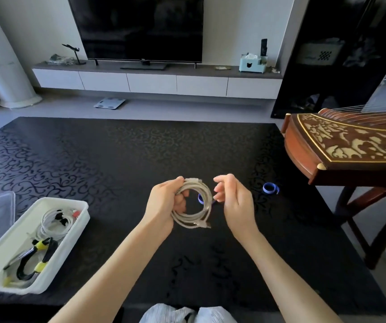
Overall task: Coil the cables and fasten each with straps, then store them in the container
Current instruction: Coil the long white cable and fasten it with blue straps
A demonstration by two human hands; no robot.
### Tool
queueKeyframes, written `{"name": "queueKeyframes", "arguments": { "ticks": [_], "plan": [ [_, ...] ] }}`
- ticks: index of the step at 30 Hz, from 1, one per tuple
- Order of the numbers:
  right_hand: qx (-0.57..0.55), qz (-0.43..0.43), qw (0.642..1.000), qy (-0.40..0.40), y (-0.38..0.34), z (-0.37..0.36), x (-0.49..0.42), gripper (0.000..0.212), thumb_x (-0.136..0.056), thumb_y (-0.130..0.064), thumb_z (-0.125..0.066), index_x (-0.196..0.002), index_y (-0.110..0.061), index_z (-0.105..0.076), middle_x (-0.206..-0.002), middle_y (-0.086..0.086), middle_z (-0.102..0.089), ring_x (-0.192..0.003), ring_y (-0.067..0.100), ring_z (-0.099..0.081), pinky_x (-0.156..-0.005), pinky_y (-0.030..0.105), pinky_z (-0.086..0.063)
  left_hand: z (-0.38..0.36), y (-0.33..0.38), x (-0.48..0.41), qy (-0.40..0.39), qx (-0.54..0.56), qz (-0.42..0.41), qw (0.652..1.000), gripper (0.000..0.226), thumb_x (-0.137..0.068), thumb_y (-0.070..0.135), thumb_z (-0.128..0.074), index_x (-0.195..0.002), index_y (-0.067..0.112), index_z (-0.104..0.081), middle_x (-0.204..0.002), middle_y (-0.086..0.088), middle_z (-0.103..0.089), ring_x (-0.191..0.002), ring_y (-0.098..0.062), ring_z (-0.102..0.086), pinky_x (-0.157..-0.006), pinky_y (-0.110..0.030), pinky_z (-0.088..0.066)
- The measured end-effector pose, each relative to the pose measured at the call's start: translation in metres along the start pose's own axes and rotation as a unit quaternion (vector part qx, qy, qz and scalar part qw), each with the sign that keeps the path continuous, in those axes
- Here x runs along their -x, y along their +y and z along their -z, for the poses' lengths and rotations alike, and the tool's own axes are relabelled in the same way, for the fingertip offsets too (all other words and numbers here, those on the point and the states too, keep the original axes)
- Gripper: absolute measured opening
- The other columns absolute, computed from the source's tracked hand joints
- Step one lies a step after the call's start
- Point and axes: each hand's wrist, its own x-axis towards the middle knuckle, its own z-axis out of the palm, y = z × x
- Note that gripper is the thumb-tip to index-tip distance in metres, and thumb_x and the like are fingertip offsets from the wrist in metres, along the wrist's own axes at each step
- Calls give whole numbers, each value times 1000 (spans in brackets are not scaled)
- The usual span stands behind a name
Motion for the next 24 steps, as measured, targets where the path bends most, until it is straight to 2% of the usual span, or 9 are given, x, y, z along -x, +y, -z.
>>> {"name": "queueKeyframes", "arguments": {
  "ticks": [3, 6, 10, 13, 15, 17, 20, 22, 24],
  "plan": [
    [193, 15, 981, -1, 44, 16, -16, 22, -95, -11, -49, -84, -7, -68, -86, 2, -64, -81, 22, -61, -71, 32, -44, 25, -9, -20, 28, 60, 16, 998, 45, -98, 17, -42, -55, 6, -50, -38, 4, -24, -36, -10, -21, -49, -27, -20],
    [311, 114, 937, -107, 72, 4, -24, 4, -82, -13, -67, -79, -13, -70, -81, -3, -65, -74, 22, -59, -59, 31, -46, 39, -20, -33, 35, 108, 40, 993, 48, -98, 19, -39, -54, 7, -53, -36, 6, -23, -33, -9, -20, -40, -21, -24],
    [442, 156, 859, -205, 84, -27, -28, 30, -54, -33, -89, -58, -15, -65, -57, -3, -55, -57, 20, -53, -45, 28, -40, 43, -31, -39, 60, 103, 53, 991, 39, -98, 20, -40, -64, 4, -50, -37, 5, -23, -32, -9, -19, -39, -22, -23],
    [470, 126, 847, -213, 86, -46, -28, 39, -52, -22, -92, -49, -13, -54, -50, -4, -47, -53, 18, -49, -43, 25, -32, 45, -35, -38, 81, 42, 22, 996, 41, -98, 18, -42, -60, 4, -51, -40, 5, -23, -37, -11, -19, -46, -26, -18],
    [388, 48, 907, -153, 77, -45, -29, 34, -79, -18, -74, -57, -9, -50, -56, -5, -43, -58, 16, -44, -52, 27, -31, 45, -35, -35, 93, 2, -5, 996, 41, -97, 17, -44, -58, 5, -53, -42, 3, -25, -40, -12, -21, -49, -28, -18],
    [129, -112, 978, -117, 46, -35, -30, 32, -91, -19, -59, -65, -2, -57, -58, -2, -50, -55, 11, -44, -55, 25, -35, 46, -32, -31, 109, -31, -27, 993, 40, -95, 16, -47, -57, 5, -53, -43, 2, -26, -42, -14, -23, -50, -28, -20],
    [-230, -185, 953, -71, -25, -8, -19, 19, -90, -6, -57, -74, -3, -67, -63, 3, -64, -55, 10, -55, -54, 21, -47, 42, -27, -24, 124, -54, -48, 990, 37, -93, 15, -50, -57, 4, -52, -44, 2, -28, -43, -12, -24, -49, -27, -22],
    [-286, -176, 935, -112, -58, 0, 1, 20, -89, 1, -55, -73, -1, -65, -64, 6, -67, -55, 14, -57, -50, 23, -47, 35, -23, -19, 123, -50, -56, 990, 37, -92, 14, -51, -57, 5, -52, -43, 3, -30, -41, -10, -25, -47, -25, -22],
    [-247, -144, 948, -139, -70, -5, 21, 17, -88, 4, -55, -74, 0, -65, -66, 7, -69, -56, 16, -60, -48, 24, -47, 29, -17, -14, 123, -49, -61, 989, 36, -92, 13, -51, -57, 5, -53, -42, 3, -32, -41, -10, -27, -45, -23, -24]
  ]
}}
